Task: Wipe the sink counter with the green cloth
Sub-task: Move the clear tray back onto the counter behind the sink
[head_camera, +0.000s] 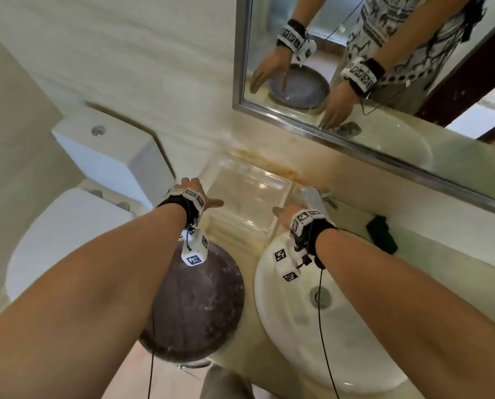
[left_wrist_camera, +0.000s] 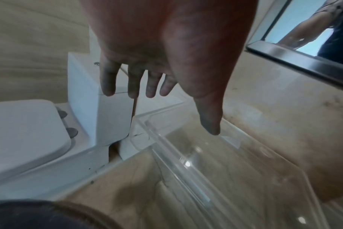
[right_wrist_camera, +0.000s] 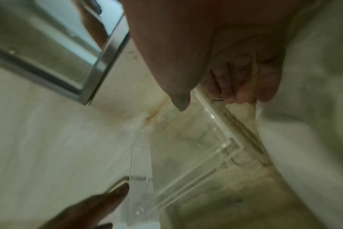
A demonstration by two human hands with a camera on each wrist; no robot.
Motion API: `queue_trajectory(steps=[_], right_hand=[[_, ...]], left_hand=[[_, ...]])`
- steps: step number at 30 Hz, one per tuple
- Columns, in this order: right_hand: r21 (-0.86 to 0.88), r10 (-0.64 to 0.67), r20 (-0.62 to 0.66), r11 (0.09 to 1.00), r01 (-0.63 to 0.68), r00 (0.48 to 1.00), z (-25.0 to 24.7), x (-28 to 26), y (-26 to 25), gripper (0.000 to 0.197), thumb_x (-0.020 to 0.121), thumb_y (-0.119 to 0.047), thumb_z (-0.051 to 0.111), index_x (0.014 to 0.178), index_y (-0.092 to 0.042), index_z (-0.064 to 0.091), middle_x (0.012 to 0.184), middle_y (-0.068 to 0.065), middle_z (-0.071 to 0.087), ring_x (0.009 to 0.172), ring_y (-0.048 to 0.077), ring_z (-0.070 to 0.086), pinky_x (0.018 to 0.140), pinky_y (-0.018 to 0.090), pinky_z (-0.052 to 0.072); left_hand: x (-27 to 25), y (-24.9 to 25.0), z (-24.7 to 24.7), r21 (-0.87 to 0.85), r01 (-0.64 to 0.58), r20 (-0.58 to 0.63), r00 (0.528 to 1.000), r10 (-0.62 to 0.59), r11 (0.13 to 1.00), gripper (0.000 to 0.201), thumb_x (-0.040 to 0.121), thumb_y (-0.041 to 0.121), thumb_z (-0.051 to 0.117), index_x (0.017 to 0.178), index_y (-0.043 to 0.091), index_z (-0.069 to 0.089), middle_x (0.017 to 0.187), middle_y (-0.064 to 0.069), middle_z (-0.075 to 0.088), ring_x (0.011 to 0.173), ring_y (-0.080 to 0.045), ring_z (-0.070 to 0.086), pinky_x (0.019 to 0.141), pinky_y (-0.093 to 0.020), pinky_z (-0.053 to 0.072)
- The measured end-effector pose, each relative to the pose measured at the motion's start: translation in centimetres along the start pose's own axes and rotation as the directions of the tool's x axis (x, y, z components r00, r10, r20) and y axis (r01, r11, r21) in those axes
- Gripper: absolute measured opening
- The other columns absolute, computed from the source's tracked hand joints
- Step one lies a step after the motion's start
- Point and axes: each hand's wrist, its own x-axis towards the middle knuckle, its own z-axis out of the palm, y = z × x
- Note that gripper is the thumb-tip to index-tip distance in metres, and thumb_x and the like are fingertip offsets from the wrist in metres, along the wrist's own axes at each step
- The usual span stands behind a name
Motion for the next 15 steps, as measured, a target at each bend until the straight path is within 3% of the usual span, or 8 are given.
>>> queue_trajectory(steps=[3,5,7,9,11,12,13,15], right_hand=[[0.114,0.123,0.107,0.984,-0.135,0.987,0.4,1.2,0.0,0.087,0.086,-0.071,0.032,0.151,-0.015,0.021,0.151,0.015,0.037,0.121,0.036,0.054,0.099,0.047,0.047],[0.196,0.175,0.157,0.959,-0.204,0.972,0.6,2.0,0.0,0.091,0.081,-0.078,0.031,0.15,-0.018,0.022,0.142,0.015,0.048,0.1,0.032,0.062,0.08,0.042,0.055],[0.281,0.203,0.172,0.928,-0.245,0.964,0.6,2.1,-0.1,0.09,0.081,-0.078,0.034,0.149,-0.02,0.025,0.132,0.015,0.055,0.081,0.028,0.063,0.062,0.034,0.052],[0.365,0.218,0.187,0.89,-0.274,0.958,1.1,2.8,-0.2,0.097,0.074,-0.084,0.04,0.149,-0.024,0.025,0.135,0.013,0.053,0.081,0.027,0.064,0.061,0.032,0.052],[0.432,0.225,0.189,0.855,-0.287,0.956,2.4,5.9,0.6,0.121,0.05,-0.096,0.046,0.149,-0.03,0.024,0.143,0.009,0.046,0.086,0.03,0.066,0.07,0.038,0.055],[0.458,0.238,0.18,0.838,-0.295,0.955,3.4,8.3,1.6,0.135,0.034,-0.101,0.047,0.149,-0.033,0.024,0.145,0.006,0.044,0.086,0.031,0.067,0.073,0.043,0.056],[0.473,0.257,0.171,0.825,-0.308,0.951,4.3,10.4,2.4,0.145,0.022,-0.102,0.047,0.148,-0.034,0.024,0.141,0.006,0.047,0.083,0.032,0.068,0.073,0.048,0.056],[0.487,0.283,0.161,0.81,-0.326,0.945,5.0,12.1,3.0,0.147,0.021,-0.102,0.045,0.149,-0.033,0.024,0.122,0.011,0.06,0.078,0.032,0.069,0.074,0.051,0.056]], left_hand=[[2.4,-0.7,0.5,-0.041,0.059,0.034,0.998,-0.057,0.997,0.11,0.061,0.086,0.059,0.139,0.012,0.037,0.135,-0.015,0.044,0.121,-0.041,0.049,0.094,-0.052,0.047],[3.7,-0.8,0.7,-0.071,0.079,0.075,0.994,-0.073,0.994,0.113,0.057,0.089,0.058,0.137,0.011,0.04,0.131,-0.018,0.049,0.111,-0.04,0.055,0.089,-0.049,0.05],[4.5,-0.7,0.8,-0.144,0.087,0.106,0.992,-0.072,0.986,0.111,0.056,0.087,0.061,0.132,0.008,0.044,0.123,-0.019,0.054,0.096,-0.037,0.061,0.074,-0.041,0.053],[5.4,-0.6,1.0,-0.199,0.109,0.131,0.988,-0.084,0.974,0.114,0.054,0.088,0.061,0.133,0.008,0.041,0.122,-0.02,0.054,0.093,-0.038,0.061,0.069,-0.04,0.053],[6.3,-0.7,1.0,-0.242,0.137,0.154,0.983,-0.101,0.961,0.118,0.051,0.09,0.061,0.132,0.007,0.041,0.122,-0.021,0.056,0.095,-0.039,0.062,0.068,-0.04,0.053],[6.5,-0.8,0.8,-0.262,0.152,0.17,0.979,-0.11,0.953,0.119,0.051,0.09,0.061,0.131,0.004,0.043,0.12,-0.022,0.06,0.094,-0.038,0.064,0.062,-0.037,0.05],[6.6,-0.8,0.7,-0.272,0.163,0.187,0.976,-0.114,0.948,0.118,0.051,0.091,0.06,0.129,0.002,0.047,0.115,-0.021,0.064,0.088,-0.035,0.066,0.055,-0.034,0.046],[6.8,-0.7,0.2,-0.276,0.177,0.229,0.967,-0.115,0.945,0.114,0.056,0.091,0.056,0.123,-0.001,0.054,0.089,-0.016,0.069,0.062,-0.024,0.062,0.047,-0.028,0.039]])
